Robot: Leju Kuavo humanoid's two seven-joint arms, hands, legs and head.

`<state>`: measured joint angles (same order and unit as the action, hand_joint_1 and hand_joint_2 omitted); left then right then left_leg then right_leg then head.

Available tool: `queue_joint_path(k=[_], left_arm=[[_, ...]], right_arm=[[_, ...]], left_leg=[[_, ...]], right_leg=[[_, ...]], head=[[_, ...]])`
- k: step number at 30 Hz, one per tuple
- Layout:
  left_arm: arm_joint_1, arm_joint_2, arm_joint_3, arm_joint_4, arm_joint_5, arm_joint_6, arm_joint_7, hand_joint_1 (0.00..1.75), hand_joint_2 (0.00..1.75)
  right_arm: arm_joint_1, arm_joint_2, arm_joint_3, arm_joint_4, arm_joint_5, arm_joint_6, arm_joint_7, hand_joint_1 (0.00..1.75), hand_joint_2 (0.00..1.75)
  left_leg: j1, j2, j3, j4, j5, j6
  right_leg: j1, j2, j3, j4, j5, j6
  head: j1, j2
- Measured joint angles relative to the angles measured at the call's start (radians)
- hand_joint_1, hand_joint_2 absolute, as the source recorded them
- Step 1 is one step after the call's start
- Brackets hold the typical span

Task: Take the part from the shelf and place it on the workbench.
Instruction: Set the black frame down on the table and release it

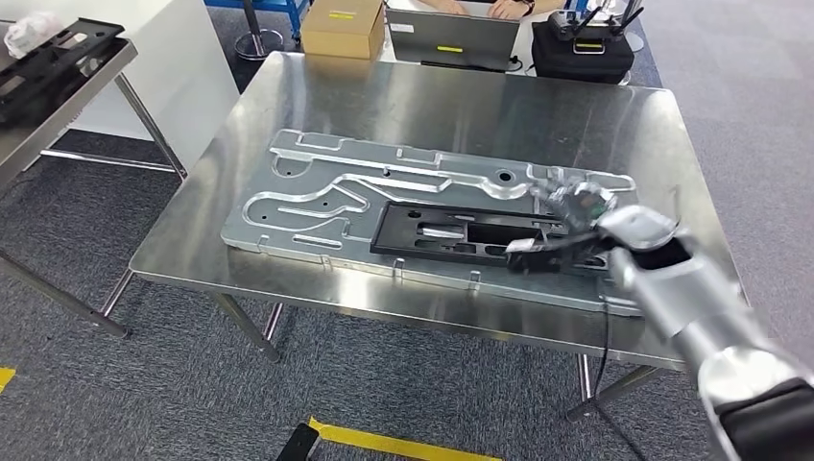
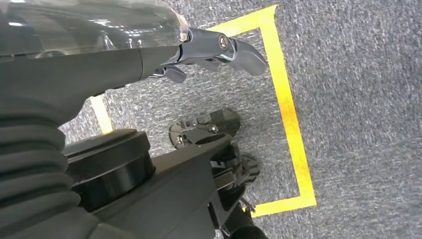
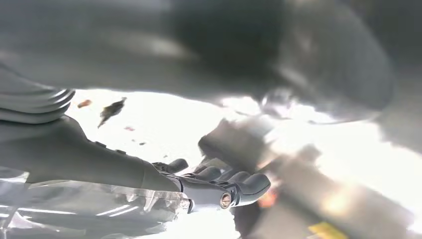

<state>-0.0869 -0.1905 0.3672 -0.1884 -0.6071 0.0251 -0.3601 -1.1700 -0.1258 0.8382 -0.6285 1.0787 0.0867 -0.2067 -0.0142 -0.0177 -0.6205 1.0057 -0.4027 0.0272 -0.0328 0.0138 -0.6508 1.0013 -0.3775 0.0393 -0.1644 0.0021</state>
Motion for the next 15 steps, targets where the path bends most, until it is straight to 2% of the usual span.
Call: queue_joint_path(k=[3,6,9,15], left_arm=[[0.0,0.0,0.006,0.0,0.0,-0.001,-0.001,0.0,0.0],[-0.002,-0.001,0.008,0.0,0.0,-0.003,-0.003,0.0,0.0],[-0.005,-0.005,0.011,0.0,-0.002,-0.005,-0.004,0.0,0.0],[-0.014,-0.006,0.013,0.0,-0.003,-0.005,-0.004,0.0,0.0]], right_arm=[[-0.185,-0.015,-0.004,0.027,-0.016,0.084,-0.008,0.0,0.0],[-0.303,-0.031,-0.006,0.048,-0.028,0.122,-0.014,0.0,0.0],[-0.352,-0.05,-0.007,0.057,-0.03,0.124,-0.018,0.0,0.0],[-0.374,-0.069,-0.006,0.072,-0.046,0.116,-0.014,0.0,0.0]], left_leg=[[-0.001,0.001,-0.003,0.0,0.001,0.001],[0.0,0.0,-0.003,0.001,0.001,0.001],[0.0,-0.001,-0.003,0.001,0.001,0.001],[-0.001,0.0,-0.003,0.001,0.001,0.001]], right_leg=[[0.0,0.0,-0.004,0.0,0.001,0.0],[0.0,0.0,-0.003,0.0,0.001,0.0],[0.0,-0.001,-0.002,0.0,0.001,0.0],[0.0,0.0,-0.002,0.0,0.001,0.0]], head=[[0.0,0.0],[0.0,0.0],[0.0,0.0],[0.0,0.0]])
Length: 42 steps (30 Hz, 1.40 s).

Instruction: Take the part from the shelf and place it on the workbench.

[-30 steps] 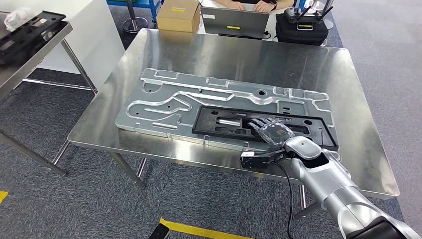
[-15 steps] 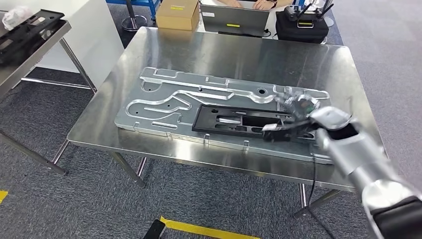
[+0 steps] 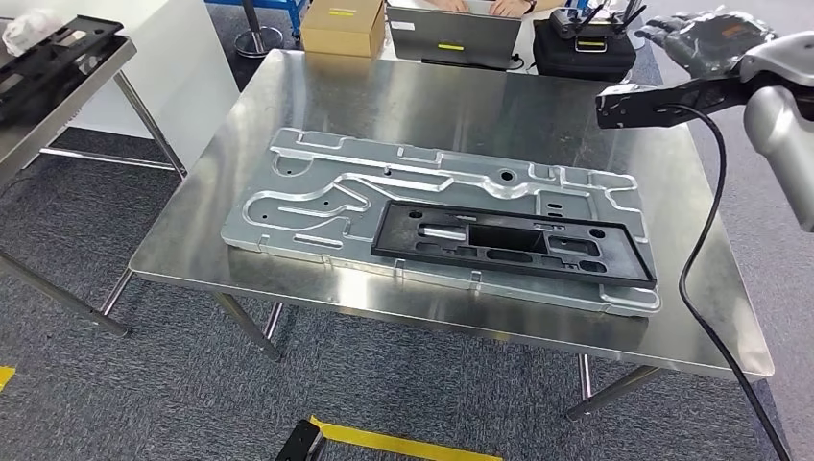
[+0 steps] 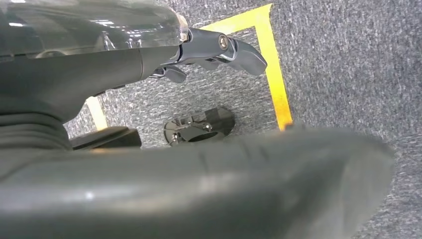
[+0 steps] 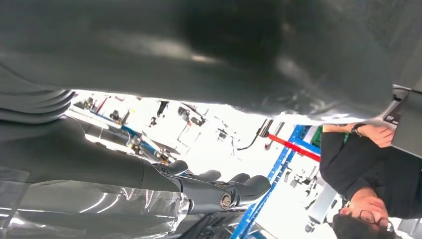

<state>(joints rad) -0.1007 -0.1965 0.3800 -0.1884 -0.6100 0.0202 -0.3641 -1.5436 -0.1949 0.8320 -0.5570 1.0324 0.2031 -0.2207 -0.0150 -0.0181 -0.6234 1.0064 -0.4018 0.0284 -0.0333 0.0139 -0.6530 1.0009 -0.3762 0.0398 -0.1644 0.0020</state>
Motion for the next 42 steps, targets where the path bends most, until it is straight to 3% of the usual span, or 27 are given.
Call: queue_joint_path(k=[11,16,18,21,22,23,24,27,29,32,34,36,37,38,39,40,42], left_arm=[[-0.004,0.0,0.012,0.0,0.0,0.002,0.007,0.0,0.0],[-0.004,0.0,0.013,0.0,0.0,-0.003,0.01,0.0,0.0],[-0.005,-0.001,0.015,0.0,0.0,-0.008,0.011,0.0,0.0],[-0.006,-0.001,0.018,0.0,-0.001,-0.014,0.014,0.0,0.0],[-0.006,-0.001,0.018,0.0,-0.003,-0.016,0.016,0.0,0.0],[-0.006,0.0,0.018,0.0,-0.006,-0.018,0.019,0.0,0.0],[-0.007,0.0,0.018,0.0,-0.01,-0.019,0.022,0.0,0.0],[-0.012,-0.002,0.018,0.0,-0.018,-0.022,0.032,0.0,0.0],[-0.016,-0.004,0.018,0.0,-0.018,-0.022,0.036,0.0,0.0],[-0.017,-0.005,0.019,0.0,-0.016,-0.017,0.039,0.0,0.0],[-0.015,-0.005,0.02,0.0,-0.015,-0.013,0.039,0.0,0.0],[-0.013,-0.005,0.022,0.0,-0.015,-0.011,0.04,0.0,0.0],[-0.013,-0.005,0.023,0.0,-0.015,-0.011,0.04,0.0,0.0],[-0.013,-0.005,0.024,0.0,-0.015,-0.01,0.04,0.0,0.0],[-0.013,-0.005,0.025,0.0,-0.015,-0.01,0.039,0.0,0.0],[-0.013,-0.005,0.026,0.0,-0.015,-0.01,0.039,0.0,0.0],[-0.015,-0.005,0.029,0.0,-0.014,-0.009,0.04,0.0,0.0]], right_arm=[[-0.003,-0.027,0.004,0.014,-0.03,-0.015,-0.001,0.0,0.0],[-0.003,-0.041,0.006,0.016,-0.042,-0.012,0.001,0.0,0.0],[-0.004,-0.053,0.008,0.017,-0.054,-0.005,0.0,0.0,0.0],[-0.002,-0.077,0.013,0.017,-0.074,0.007,-0.002,0.0,0.0],[0.0,-0.087,0.015,0.017,-0.081,0.012,-0.002,0.0,0.0],[0.001,-0.099,0.018,0.015,-0.089,0.019,-0.002,0.0,0.0],[0.002,-0.111,0.021,0.01,-0.098,0.026,-0.002,0.0,0.0],[-0.003,-0.146,0.03,-0.017,-0.118,0.043,-0.004,0.0,0.0],[-0.007,-0.161,0.035,-0.031,-0.125,0.048,-0.003,0.0,0.0],[-0.003,-0.167,0.044,-0.038,-0.133,0.039,0.002,0.0,0.0],[0.005,-0.163,0.052,-0.036,-0.135,0.021,0.006,0.0,0.0],[0.014,-0.159,0.059,-0.032,-0.135,0.008,0.007,0.0,0.0],[0.019,-0.157,0.061,-0.03,-0.135,0.004,0.007,0.0,0.0],[0.023,-0.156,0.064,-0.028,-0.135,0.003,0.008,0.0,0.0],[0.026,-0.156,0.067,-0.026,-0.135,0.002,0.008,0.0,0.0],[0.028,-0.156,0.069,-0.025,-0.135,0.0,0.008,0.0,0.0],[0.029,-0.155,0.072,-0.022,-0.135,-0.007,0.006,0.0,0.0]], left_leg=[[-0.003,0.0,-0.003,0.006,-0.002,0.003],[-0.003,0.002,-0.003,0.006,0.005,0.017],[0.001,0.007,-0.001,-0.006,0.018,0.028],[-0.001,0.009,-0.012,-0.01,0.029,0.038],[-0.002,0.009,-0.017,-0.008,0.032,0.039],[-0.004,0.009,-0.023,-0.006,0.035,0.039],[-0.006,0.008,-0.029,-0.003,0.038,0.038],[-0.01,0.008,-0.045,0.008,0.044,0.031],[-0.011,0.009,-0.05,0.011,0.051,0.022],[-0.013,0.009,-0.06,0.015,0.051,0.003],[-0.008,0.009,-0.084,0.074,-0.013,-0.014],[0.005,0.01,-0.119,0.203,-0.11,-0.032],[0.011,0.011,-0.13,0.263,-0.139,-0.038],[0.016,0.011,-0.127,0.297,-0.147,-0.044],[0.02,0.011,-0.106,0.294,-0.134,-0.048],[0.023,0.012,-0.067,0.255,-0.111,-0.052],[0.026,0.012,0.035,0.113,-0.092,-0.052]], right_leg=[[-0.001,-0.001,0.0,-0.001,0.003,0.005],[-0.004,0.001,0.002,-0.002,0.004,0.019],[-0.004,-0.001,-0.01,0.036,-0.037,0.02],[0.001,-0.006,-0.075,0.223,-0.158,0.017],[0.003,-0.006,-0.089,0.274,-0.181,0.016],[0.004,-0.006,-0.086,0.291,-0.184,0.015],[0.005,-0.006,-0.063,0.267,-0.17,0.011],[0.016,-0.008,0.059,0.077,-0.112,-0.006],[0.024,-0.009,0.084,0.028,-0.099,-0.015],[0.018,-0.012,0.074,0.015,-0.076,-0.031],[0.01,-0.016,0.058,0.007,-0.055,-0.042],[0.009,-0.016,0.034,0.007,-0.035,-0.044],[0.008,-0.016,0.022,0.008,-0.025,-0.042],[0.007,-0.016,0.008,0.01,-0.016,-0.04],[0.005,-0.017,-0.004,0.012,-0.007,-0.036],[0.003,-0.018,-0.016,0.014,0.001,-0.032],[0.0,-0.02,-0.036,0.02,0.016,-0.02]], head=[[0.0,0.0],[0.0,0.0],[0.0,0.0],[0.0,0.0],[0.0,0.0],[0.0,0.0],[0.0,0.0],[0.0,0.0],[0.0,0.0],[0.0,0.0],[0.0,0.0],[0.0,0.0],[0.0,0.0],[0.0,0.0],[0.0,0.0],[0.0,0.0],[0.0,0.0]])
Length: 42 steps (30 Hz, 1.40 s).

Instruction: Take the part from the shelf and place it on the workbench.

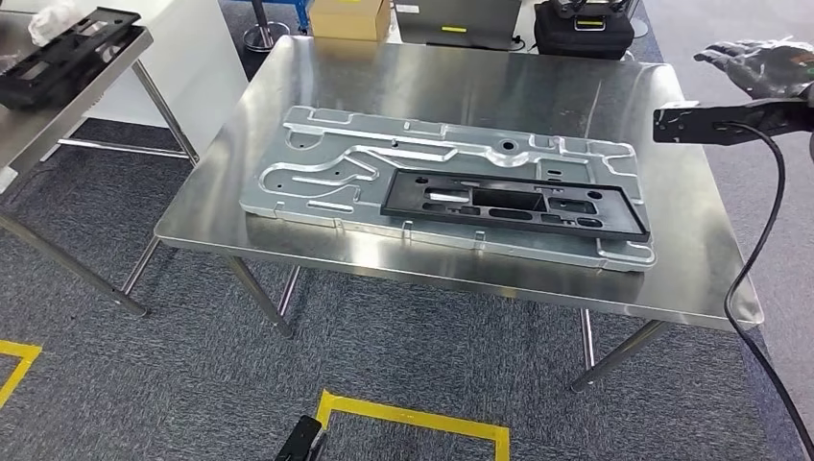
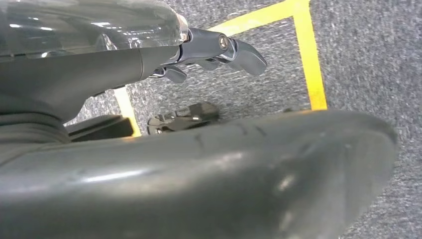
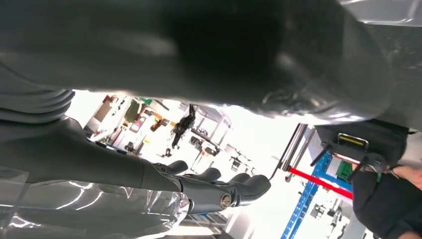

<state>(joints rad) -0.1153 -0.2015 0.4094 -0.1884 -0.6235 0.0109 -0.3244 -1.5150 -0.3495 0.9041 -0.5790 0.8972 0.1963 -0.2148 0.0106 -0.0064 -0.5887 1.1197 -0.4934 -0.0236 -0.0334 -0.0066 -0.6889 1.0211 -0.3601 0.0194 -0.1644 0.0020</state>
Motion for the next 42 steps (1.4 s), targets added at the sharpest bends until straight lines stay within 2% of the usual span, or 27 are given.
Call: queue_joint_path(k=[2,5,7,9,10,11,12,14,16,17,18,20,22,24,25,26,28,29,30,32,33,35,36,37,40,41,42], left_arm=[[0.0,0.0,0.005,0.0,0.002,0.003,0.0,0.0,0.0],[0.003,0.0,0.012,0.0,0.008,0.012,0.001,0.0,0.0],[0.002,0.0,0.012,0.0,0.011,0.014,0.002,0.0,0.0],[0.002,0.0,0.012,0.0,0.011,0.014,0.004,0.0,0.0],[0.003,0.0,0.012,0.0,0.011,0.013,0.006,0.0,0.0],[0.003,0.0,0.012,0.0,0.011,0.012,0.009,0.0,0.0],[0.003,0.0,0.012,0.0,0.011,0.011,0.012,0.0,0.0],[0.003,0.0,0.012,0.0,0.01,0.011,0.017,0.0,0.0],[0.003,-0.001,0.013,0.0,0.009,0.011,0.019,0.0,0.0],[0.003,-0.001,0.013,0.0,0.008,0.011,0.019,0.0,0.0],[0.003,-0.001,0.013,0.0,0.007,0.011,0.019,0.0,0.0],[0.006,0.0,0.013,0.0,0.007,0.011,0.018,0.0,0.0],[0.009,0.0,0.013,0.0,0.004,0.012,0.017,0.0,0.0],[0.012,0.001,0.013,0.0,0.001,0.013,0.015,0.0,0.0],[0.013,0.002,0.013,0.0,0.0,0.015,0.014,0.0,0.0],[0.013,0.002,0.013,0.0,0.0,0.016,0.012,0.0,0.0],[0.015,0.003,0.014,0.0,0.0,0.018,0.01,0.0,0.0],[0.015,0.003,0.014,0.0,0.001,0.018,0.009,0.0,0.0],[0.013,0.004,0.014,0.0,0.001,0.019,0.009,0.0,0.0],[0.011,0.005,0.015,0.0,0.001,0.02,0.008,0.0,0.0],[0.01,0.006,0.016,0.0,0.002,0.02,0.008,0.0,0.0],[0.013,0.006,0.02,0.0,0.002,0.023,0.008,0.0,0.0],[0.013,0.006,0.022,0.0,0.001,0.024,0.008,0.0,0.0],[0.013,0.006,0.024,0.0,0.0,0.025,0.008,0.0,0.0],[0.012,0.006,0.029,0.0,-0.002,0.026,0.011,0.0,0.0],[0.012,0.006,0.029,0.0,-0.003,0.026,0.012,0.0,0.0],[0.012,0.006,0.029,0.0,-0.003,0.026,0.013,0.0,0.0]], right_arm=[[0.001,0.005,0.002,0.003,0.0,-0.012,-0.002,0.0,0.0],[0.01,0.015,0.006,0.011,0.0,-0.029,-0.004,0.0,0.0],[0.019,0.014,0.01,0.019,0.001,-0.04,-0.006,0.0,0.0],[0.03,0.01,0.012,0.026,0.001,-0.052,-0.01,0.0,0.0],[0.038,0.007,0.013,0.029,0.001,-0.058,-0.011,0.0,0.0],[0.048,0.005,0.014,0.031,0.001,-0.061,-0.013,0.0,0.0],[0.059,0.003,0.015,0.032,0.001,-0.064,-0.014,0.0,0.0],[0.075,0.001,0.016,0.034,0.001,-0.068,-0.017,0.0,0.0],[0.081,0.001,0.016,0.033,0.001,-0.073,-0.019,0.0,0.0],[0.084,0.001,0.016,0.032,0.001,-0.076,-0.019,0.0,0.0],[0.089,0.0,0.017,0.03,0.001,-0.079,-0.019,0.0,0.0],[0.104,0.0,0.018,0.027,0.001,-0.082,-0.02,0.0,0.0],[0.119,0.001,0.019,0.023,0.001,-0.084,-0.02,0.0,0.0],[0.13,0.002,0.02,0.018,0.001,-0.084,-0.021,0.0,0.0],[0.136,0.003,0.02,0.016,0.001,-0.084,-0.02,0.0,0.0],[0.142,0.003,0.021,0.015,0.002,-0.084,-0.02,0.0,0.0],[0.152,0.005,0.024,0.014,0.003,-0.08,-0.02,0.0,0.0],[0.153,0.007,0.025,0.014,0.004,-0.076,-0.02,0.0,0.0],[0.152,0.008,0.026,0.012,0.004,-0.072,-0.02,0.0,0.0],[0.144,0.01,0.026,0.009,0.004,-0.063,-0.019,0.0,0.0],[0.14,0.011,0.027,0.007,0.003,-0.059,-0.02,0.0,0.0],[0.136,0.012,0.029,0.006,-0.001,-0.05,-0.024,0.0,0.0],[0.135,0.012,0.03,0.007,-0.004,-0.045,-0.027,0.0,0.0],[0.134,0.009,0.032,0.007,-0.007,-0.042,-0.029,0.0,0.0],[0.141,-0.001,0.034,0.008,-0.018,-0.047,-0.036,0.0,0.0],[0.15,-0.003,0.034,0.008,-0.021,-0.053,-0.04,0.0,0.0],[0.162,-0.006,0.035,0.008,-0.022,-0.06,-0.045,0.0,0.0]], left_leg=[[-0.004,-0.002,0.054,-0.087,-0.006,0.013],[-0.008,-0.002,0.045,-0.1,0.015,0.042],[-0.007,0.002,0.028,-0.109,0.043,0.06],[-0.01,0.002,0.0,-0.111,0.068,0.069],[-0.013,0.002,-0.016,-0.11,0.08,0.071],[-0.016,0.001,-0.031,-0.108,0.091,0.072],[-0.019,0.001,-0.046,-0.106,0.101,0.072],[-0.024,0.001,-0.074,-0.102,0.121,0.072],[-0.03,0.001,-0.091,-0.1,0.138,0.068],[-0.031,0.002,-0.095,-0.101,0.147,0.064],[-0.032,0.002,-0.097,-0.102,0.156,0.06],[-0.03,0.001,-0.101,-0.107,0.167,0.049],[-0.029,-0.001,-0.12,-0.069,0.117,0.037],[-0.019,0.0,-0.153,0.045,0.013,0.024],[-0.013,0.0,-0.166,0.112,-0.025,0.017],[-0.008,0.001,-0.169,0.164,-0.04,0.011],[-0.001,0.001,-0.128,0.172,-0.006,0.004],[0.001,0.001,-0.084,0.128,0.017,0.003],[0.001,0.001,-0.029,0.058,0.02,0.004],[-0.004,0.0,0.053,-0.064,-0.002,0.016],[-0.008,-0.001,0.069,-0.096,-0.014,0.024],[-0.011,0.0,0.061,-0.11,0.004,0.042],[-0.01,0.001,0.054,-0.114,0.018,0.052],[-0.009,0.003,0.044,-0.119,0.033,0.06],[-0.009,0.004,-0.004,-0.122,0.078,0.07],[-0.01,0.004,-0.022,-0.122,0.091,0.07],[-0.011,0.005,-0.04,-0.121,0.105,0.07]], right_leg=[[0.0,-0.001,-0.007,0.0,0.016,0.013],[-0.003,0.001,-0.01,-0.01,0.029,0.033],[-0.004,0.003,-0.032,0.033,-0.032,0.037],[-0.002,0.003,-0.068,0.153,-0.135,0.037],[0.001,0.004,-0.082,0.22,-0.168,0.036],[0.004,0.004,-0.085,0.267,-0.177,0.035],[0.007,0.004,-0.071,0.283,-0.165,0.032],[0.016,0.005,0.007,0.212,-0.12,0.017],[0.026,0.004,0.11,0.078,-0.125,0.002],[0.03,0.003,0.141,0.03,-0.134,-0.003],[0.033,0.002,0.155,0.002,-0.141,-0.006],[0.031,-0.002,0.149,-0.012,-0.124,-0.013],[0.024,-0.008,0.131,-0.021,-0.098,-0.025],[0.021,-0.01,0.102,-0.022,-0.071,-0.031],[0.021,-0.01,0.086,-0.022,-0.058,-0.03],[0.021,-0.01,0.069,-0.021,-0.046,-0.029],[0.019,-0.01,0.036,-0.017,-0.021,-0.023],[0.018,-0.01,0.02,-0.015,-0.009,-0.019],[0.017,-0.009,0.006,-0.012,0.001,-0.015],[0.017,-0.009,-0.008,-0.009,0.02,-0.002],[0.016,-0.01,-0.009,-0.013,0.031,0.005],[0.013,-0.011,-0.009,-0.023,0.048,0.019],[0.011,-0.009,-0.014,-0.019,0.038,0.024],[0.01,-0.006,-0.025,0.002,0.007,0.028],[0.01,-0.001,-0.074,0.178,-0.149,0.034],[0.011,0.001,-0.081,0.24,-0.171,0.036],[0.011,0.002,-0.076,0.28,-0.169,0.036]], head=[[0.0,0.0],[0.0,0.0],[0.0,0.0],[0.0,0.0],[0.0,0.0],[0.0,0.0],[0.0,0.0],[0.0,0.0],[0.0,0.0],[0.0,0.0],[0.0,0.0],[0.0,0.0],[-0.001,0.0],[-0.001,0.0],[-0.001,0.0],[-0.001,0.0],[-0.001,0.0],[-0.001,0.0],[-0.001,0.0],[-0.001,0.0],[-0.001,0.0],[-0.001,0.0],[-0.001,0.0],[-0.001,0.0],[-0.001,0.0],[0.0,0.0],[0.0,0.0]])
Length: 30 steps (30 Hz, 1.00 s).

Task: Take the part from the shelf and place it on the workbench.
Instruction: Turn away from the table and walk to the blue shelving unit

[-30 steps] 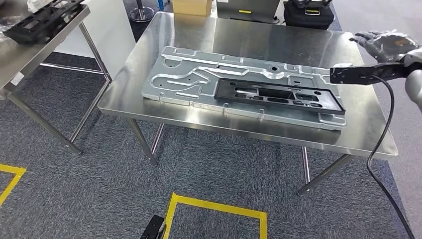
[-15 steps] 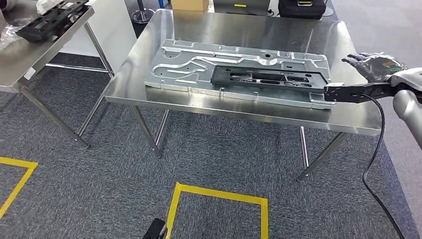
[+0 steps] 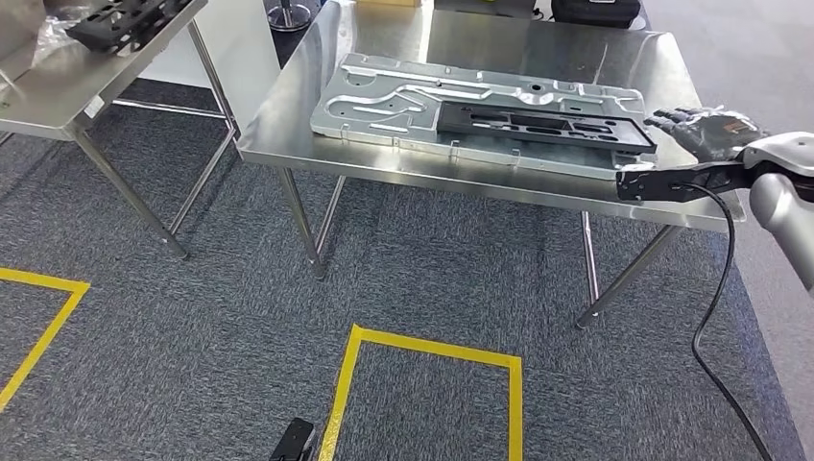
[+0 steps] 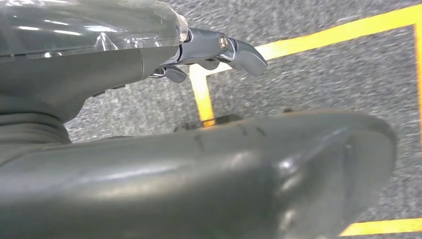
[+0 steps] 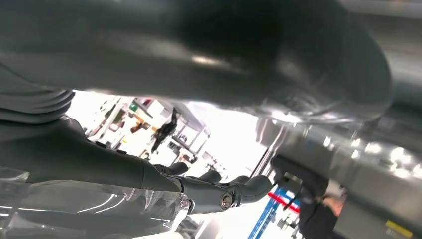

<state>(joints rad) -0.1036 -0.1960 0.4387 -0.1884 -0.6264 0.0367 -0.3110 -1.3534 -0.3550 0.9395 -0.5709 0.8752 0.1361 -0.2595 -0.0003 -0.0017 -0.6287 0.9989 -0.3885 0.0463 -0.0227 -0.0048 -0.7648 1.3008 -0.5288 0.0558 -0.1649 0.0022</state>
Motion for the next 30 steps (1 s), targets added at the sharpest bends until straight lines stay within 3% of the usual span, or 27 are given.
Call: queue_joint_path(k=[1,3,5,7,9,10,11,13,14,15,16,18,20,21,22,24,25,26,28,29,30], left_arm=[[0.0,0.0,0.0,0.0,0.0,0.0,0.001,0.0,0.0],[-0.001,-0.001,0.001,0.0,-0.001,0.0,0.001,0.0,0.0],[-0.002,-0.003,0.001,0.0,-0.001,0.001,-0.002,0.0,0.0],[-0.003,-0.005,0.001,0.0,-0.001,0.002,-0.004,0.0,0.0],[0.0,-0.005,0.002,0.0,-0.001,0.002,-0.005,0.0,0.0],[0.002,-0.005,0.002,0.0,-0.001,0.002,-0.005,0.0,0.0],[0.004,-0.005,0.002,0.0,-0.001,0.002,-0.005,0.0,0.0],[0.005,-0.005,0.002,0.0,-0.001,0.002,-0.004,0.0,0.0],[0.005,-0.005,0.002,0.0,-0.002,0.002,-0.003,0.0,0.0],[0.005,-0.005,0.002,0.0,-0.002,0.003,0.0,0.0,0.0],[0.004,-0.005,0.002,0.0,-0.002,0.004,0.003,0.0,0.0],[0.004,-0.005,0.002,0.0,-0.002,0.005,0.008,0.0,0.0],[0.0,-0.004,0.003,0.0,-0.002,0.006,0.01,0.0,0.0],[-0.002,-0.004,0.004,-0.001,-0.002,0.006,0.009,0.0,0.0],[-0.003,-0.004,0.005,-0.001,-0.002,0.006,0.009,0.0,0.0],[0.0,-0.004,0.007,-0.001,-0.002,0.006,0.007,0.0,0.0],[0.002,-0.004,0.007,0.0,-0.002,0.005,0.006,0.0,0.0],[0.004,-0.004,0.008,0.0,-0.002,0.005,0.005,0.0,0.0],[0.006,-0.004,0.008,0.0,-0.004,0.006,0.005,0.0,0.0],[0.008,-0.004,0.008,0.0,-0.005,0.007,0.005,0.0,0.0],[0.009,-0.004,0.008,0.0,-0.006,0.009,0.005,0.0,0.0]], right_arm=[[0.013,-0.002,0.001,0.0,-0.001,-0.008,-0.004,0.0,0.0],[0.035,-0.007,0.004,-0.001,-0.001,-0.028,-0.015,0.0,0.0],[0.054,-0.01,0.006,-0.006,0.0,-0.057,-0.023,0.0,0.0],[0.078,-0.013,0.007,-0.01,0.001,-0.079,-0.025,0.0,0.0],[0.104,-0.014,0.01,-0.01,0.003,-0.086,-0.026,0.0,0.0],[0.113,-0.014,0.013,-0.01,0.003,-0.087,-0.026,0.0,0.0],[0.12,-0.014,0.015,-0.011,0.003,-0.088,-0.027,0.0,0.0],[0.132,-0.016,0.018,-0.011,0.003,-0.092,-0.026,0.0,0.0],[0.141,-0.019,0.018,-0.011,0.001,-0.095,-0.024,0.0,0.0],[0.152,-0.022,0.019,-0.011,-0.003,-0.099,-0.023,0.0,0.0],[0.164,-0.025,0.019,-0.01,-0.01,-0.104,-0.024,0.0,0.0],[0.181,-0.028,0.016,-0.009,-0.034,-0.11,-0.033,0.0,0.0],[0.192,-0.029,0.007,-0.007,-0.063,-0.11,-0.048,0.0,0.0],[0.197,-0.029,0.0,-0.006,-0.075,-0.109,-0.054,0.0,0.0],[0.203,-0.029,-0.005,-0.004,-0.084,-0.108,-0.06,0.0,0.0],[0.216,-0.029,-0.013,0.001,-0.096,-0.106,-0.068,0.0,0.0],[0.224,-0.03,-0.017,0.003,-0.103,-0.104,-0.073,0.0,0.0],[0.233,-0.032,-0.022,0.005,-0.111,-0.103,-0.077,0.0,0.0],[0.251,-0.037,-0.036,0.008,-0.129,-0.104,-0.086,0.0,0.0],[0.262,-0.039,-0.043,0.008,-0.136,-0.108,-0.089,0.0,0.0],[0.272,-0.04,-0.049,0.009,-0.142,-0.115,-0.091,0.0,0.0]], left_leg=[[0.0,0.0,-0.017,0.001,0.013,-0.001],[0.0,0.0,-0.047,0.007,0.036,-0.005],[-0.003,-0.001,-0.068,0.013,0.055,-0.014],[-0.004,-0.001,-0.075,0.012,0.077,-0.026],[-0.003,-0.002,-0.082,0.008,0.084,-0.038],[-0.002,-0.003,-0.093,0.023,0.059,-0.044],[0.0,-0.003,-0.107,0.058,0.014,-0.05],[0.004,-0.002,-0.14,0.185,-0.1,-0.058],[0.005,-0.002,-0.149,0.252,-0.13,-0.061],[0.005,-0.002,-0.147,0.3,-0.135,-0.063],[0.005,-0.002,-0.129,0.315,-0.116,-0.062],[0.004,-0.002,-0.044,0.247,-0.072,-0.054],[-0.002,-0.002,0.075,0.098,-0.093,-0.04],[-0.005,-0.002,0.114,0.04,-0.113,-0.033],[-0.008,-0.003,0.133,0.006,-0.125,-0.026],[-0.007,-0.003,0.125,-0.009,-0.111,-0.012],[-0.006,-0.002,0.116,-0.013,-0.097,-0.004],[-0.004,0.0,0.104,-0.016,-0.082,0.004],[-0.004,0.001,0.074,-0.017,-0.055,0.012],[-0.005,0.001,0.057,-0.015,-0.043,0.012],[-0.005,0.001,0.039,-0.013,-0.03,0.011]], right_leg=[[0.0,0.0,0.021,0.007,0.022,-0.001],[0.001,0.001,0.113,-0.079,0.06,-0.007],[0.006,0.001,0.225,-0.226,0.032,-0.016],[0.013,0.0,0.27,-0.301,0.005,-0.026],[0.011,-0.003,0.256,-0.304,0.024,-0.041],[0.009,-0.005,0.245,-0.306,0.038,-0.049],[0.006,-0.007,0.231,-0.307,0.052,-0.055],[0.006,-0.008,0.197,-0.307,0.08,-0.061],[0.006,-0.008,0.18,-0.306,0.093,-0.061],[0.007,-0.008,0.163,-0.305,0.106,-0.06],[0.007,-0.008,0.146,-0.304,0.12,-0.058],[0.009,-0.007,0.115,-0.301,0.144,-0.054],[0.011,-0.006,0.095,-0.298,0.164,-0.046],[0.011,-0.006,0.09,-0.298,0.174,-0.041],[0.011,-0.007,0.088,-0.301,0.184,-0.034],[0.009,-0.008,0.082,-0.306,0.195,-0.022],[0.008,-0.007,0.074,-0.293,0.175,-0.017],[0.006,-0.005,0.06,-0.262,0.137,-0.013],[0.004,-0.002,0.024,-0.143,0.031,-0.008],[0.004,-0.001,0.01,-0.076,-0.003,-0.005],[0.003,0.0,0.005,-0.025,-0.011,-0.002]], head=[[0.0,0.0],[0.0,0.0],[0.0,0.0],[0.0,0.0],[0.0,0.0],[0.0,0.0],[-0.001,0.0],[-0.001,0.0],[-0.001,0.0],[-0.001,0.0],[-0.001,0.0],[-0.001,0.0],[-0.001,0.0],[-0.001,0.0],[-0.001,0.0],[-0.001,0.0],[-0.001,0.0],[-0.001,0.0],[-0.001,0.0],[-0.001,0.0],[-0.001,0.0]])
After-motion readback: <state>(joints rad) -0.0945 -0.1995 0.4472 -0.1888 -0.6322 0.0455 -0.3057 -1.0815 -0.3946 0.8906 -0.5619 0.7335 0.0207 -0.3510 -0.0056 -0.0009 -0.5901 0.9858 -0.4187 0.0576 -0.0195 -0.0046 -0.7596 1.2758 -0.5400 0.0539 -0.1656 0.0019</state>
